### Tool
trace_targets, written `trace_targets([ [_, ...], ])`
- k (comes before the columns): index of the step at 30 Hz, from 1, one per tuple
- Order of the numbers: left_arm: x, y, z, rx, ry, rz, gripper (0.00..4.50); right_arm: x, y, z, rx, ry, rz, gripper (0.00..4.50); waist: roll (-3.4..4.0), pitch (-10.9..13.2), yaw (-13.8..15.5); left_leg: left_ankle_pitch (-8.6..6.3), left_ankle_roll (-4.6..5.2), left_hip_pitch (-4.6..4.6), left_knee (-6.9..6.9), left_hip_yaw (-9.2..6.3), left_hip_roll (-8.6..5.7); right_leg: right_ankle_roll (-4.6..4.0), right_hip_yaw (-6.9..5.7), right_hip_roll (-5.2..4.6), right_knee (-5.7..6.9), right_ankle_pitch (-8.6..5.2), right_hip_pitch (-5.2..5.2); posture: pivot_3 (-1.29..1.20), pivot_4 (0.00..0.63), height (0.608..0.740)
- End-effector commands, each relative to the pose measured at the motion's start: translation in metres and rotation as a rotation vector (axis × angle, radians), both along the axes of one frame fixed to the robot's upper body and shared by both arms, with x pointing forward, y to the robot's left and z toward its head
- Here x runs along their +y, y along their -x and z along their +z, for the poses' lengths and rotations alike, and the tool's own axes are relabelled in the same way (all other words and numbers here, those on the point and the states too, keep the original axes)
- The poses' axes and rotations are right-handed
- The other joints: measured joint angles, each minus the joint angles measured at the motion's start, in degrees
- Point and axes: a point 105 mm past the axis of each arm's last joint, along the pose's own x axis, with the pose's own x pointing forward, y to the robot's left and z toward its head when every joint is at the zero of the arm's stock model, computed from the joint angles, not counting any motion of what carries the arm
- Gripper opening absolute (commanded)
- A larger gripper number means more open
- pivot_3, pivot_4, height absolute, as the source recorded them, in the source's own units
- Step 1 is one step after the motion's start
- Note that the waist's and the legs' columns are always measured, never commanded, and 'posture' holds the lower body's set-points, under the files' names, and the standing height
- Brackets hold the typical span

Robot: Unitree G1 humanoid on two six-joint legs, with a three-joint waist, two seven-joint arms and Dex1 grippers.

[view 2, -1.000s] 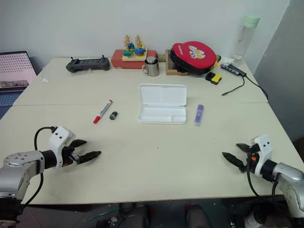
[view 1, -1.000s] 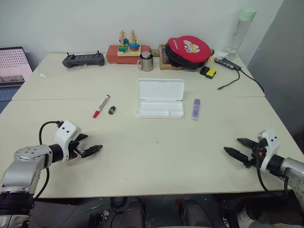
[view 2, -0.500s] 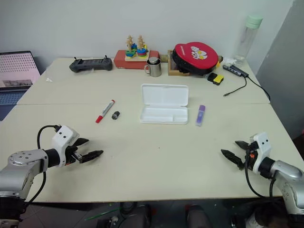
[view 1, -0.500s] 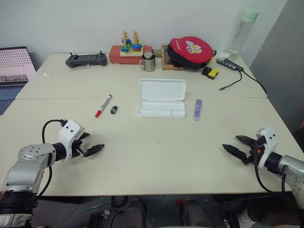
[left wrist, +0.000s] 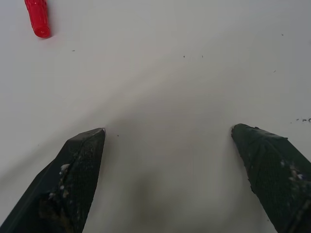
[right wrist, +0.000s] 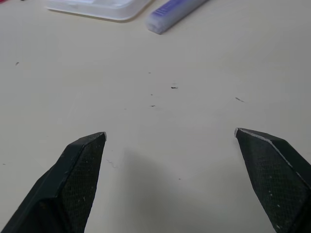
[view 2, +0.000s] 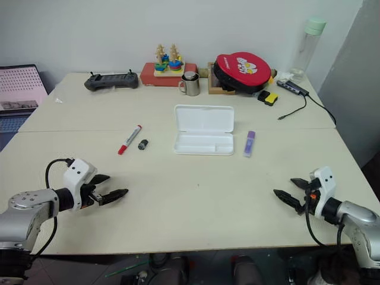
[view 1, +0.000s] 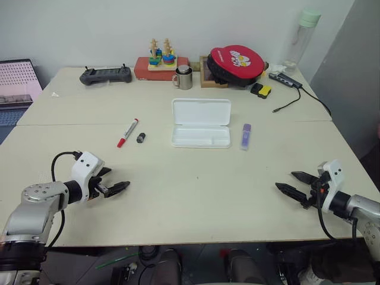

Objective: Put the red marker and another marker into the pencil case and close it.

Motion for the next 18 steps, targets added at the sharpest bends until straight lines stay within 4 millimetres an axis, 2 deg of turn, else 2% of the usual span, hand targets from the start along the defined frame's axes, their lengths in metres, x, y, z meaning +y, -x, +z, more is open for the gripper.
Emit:
trace_targets([
  [1, -0.060, -0.002, 0.008, -0.046, 0.122, -0.178, 4.50, 0.043, -0.007, 0.039, -0.118, -0.001, 0.169, 4.47, 0.03, 0.04, 0.15, 0.01, 0.00, -0.03, 0.04, 0.00, 0.00, 0.09, 0.01, 0.00, 0.00, 0.05, -0.01, 0.00, 0.150, 0.740],
  [2, -0.067, -0.003, 0.010, -0.056, 0.133, -0.196, 4.50, 0.048, -0.007, 0.041, -0.112, -0.009, 0.192, 4.47, -0.02, 0.06, 0.23, 0.01, 0.00, -0.03, 0.05, -0.01, 0.00, 0.10, 0.01, 0.01, 0.01, 0.06, -0.01, 0.00, 0.150, 0.740],
  [4, -0.106, -0.012, 0.033, -0.164, 0.237, -0.291, 4.50, 0.075, -0.010, 0.042, -0.103, 0.063, 0.314, 4.47, -0.12, 0.09, 0.48, 0.01, 0.01, -0.02, 0.06, -0.08, 0.00, 0.11, -0.03, 0.03, 0.01, 0.07, 0.04, 0.00, 0.150, 0.740],
  [6, -0.130, -0.021, 0.058, -0.269, 0.340, -0.335, 4.50, 0.098, -0.019, 0.042, -0.105, 0.126, 0.421, 4.47, -0.19, 0.16, 0.69, 0.02, 0.01, -0.11, 0.13, -0.07, 0.00, 0.17, -0.04, 0.04, 0.00, 0.10, 0.00, 0.00, 0.150, 0.740],
  [9, -0.143, -0.028, 0.072, -0.328, 0.392, -0.367, 4.50, 0.117, -0.035, 0.045, -0.124, 0.164, 0.483, 4.47, -0.36, 0.25, 0.60, 0.05, 0.03, -0.21, 0.22, -0.10, 0.00, 0.55, -0.09, 0.05, 0.00, 0.33, -0.04, 0.00, 0.150, 0.740],
  [10, -0.148, -0.030, 0.075, -0.350, 0.385, -0.383, 4.50, 0.120, -0.040, 0.041, -0.130, 0.223, 0.507, 4.47, -0.36, 0.25, 0.49, 0.05, 0.02, -0.20, 0.22, -0.10, 0.00, 0.58, -0.09, 0.05, -0.01, 0.35, -0.03, 0.00, 0.150, 0.740],
  [14, -0.165, -0.032, 0.097, -0.389, 0.465, -0.440, 4.50, 0.133, -0.086, 0.036, -0.182, 0.366, 0.519, 4.47, -0.37, 0.33, -0.13, 0.04, 0.02, -0.22, 0.13, -0.06, 0.00, 0.48, -0.08, 0.05, -0.06, 0.32, -0.07, 0.00, 0.150, 0.740],
  [18, -0.155, -0.033, 0.095, -0.386, 0.428, -0.424, 4.50, 0.134, -0.110, 0.029, -0.174, 0.431, 0.548, 4.47, -0.43, 0.44, -0.60, 0.05, 0.02, -0.39, 0.12, -0.09, 0.00, 0.26, -0.16, 0.05, 0.00, 0.45, -0.19, 0.00, 0.150, 0.740],
])
